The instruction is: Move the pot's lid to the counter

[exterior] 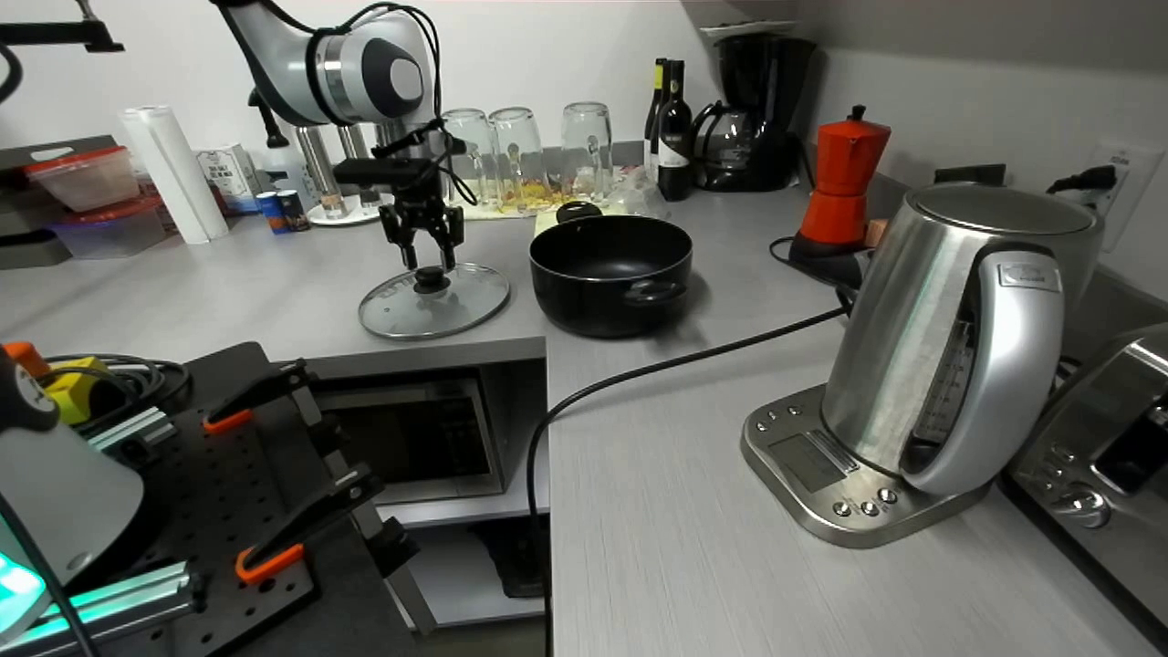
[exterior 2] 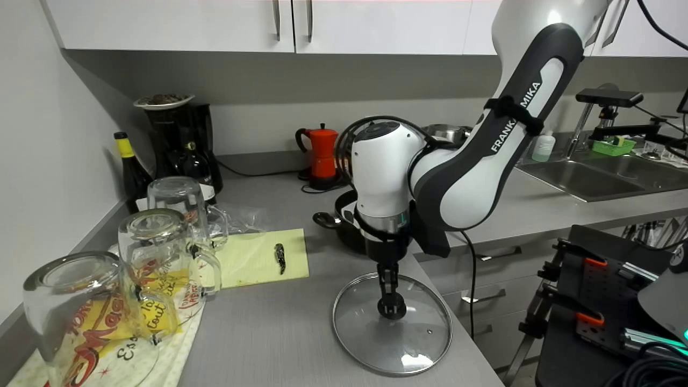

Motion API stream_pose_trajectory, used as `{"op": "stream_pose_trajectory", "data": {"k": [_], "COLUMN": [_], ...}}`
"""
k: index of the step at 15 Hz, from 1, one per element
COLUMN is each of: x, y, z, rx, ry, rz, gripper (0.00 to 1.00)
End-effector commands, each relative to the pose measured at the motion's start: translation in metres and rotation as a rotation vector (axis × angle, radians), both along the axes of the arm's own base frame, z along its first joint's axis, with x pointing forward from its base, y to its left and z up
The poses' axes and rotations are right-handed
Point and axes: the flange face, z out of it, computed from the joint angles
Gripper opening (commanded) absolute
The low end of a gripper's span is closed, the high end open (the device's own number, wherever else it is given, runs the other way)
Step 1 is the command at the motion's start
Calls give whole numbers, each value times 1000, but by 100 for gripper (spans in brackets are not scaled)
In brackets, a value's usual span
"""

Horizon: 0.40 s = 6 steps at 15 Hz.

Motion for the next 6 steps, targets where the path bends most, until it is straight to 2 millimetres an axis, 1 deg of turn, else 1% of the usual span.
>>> {"op": "stream_pose_trajectory", "data": {"k": [1,6], "x": [2,-1], "y": [4,8], "z": [16,39], "rx": [6,9], "ry": [-39,-69], "rz": [36,47], "gripper": [99,100]}}
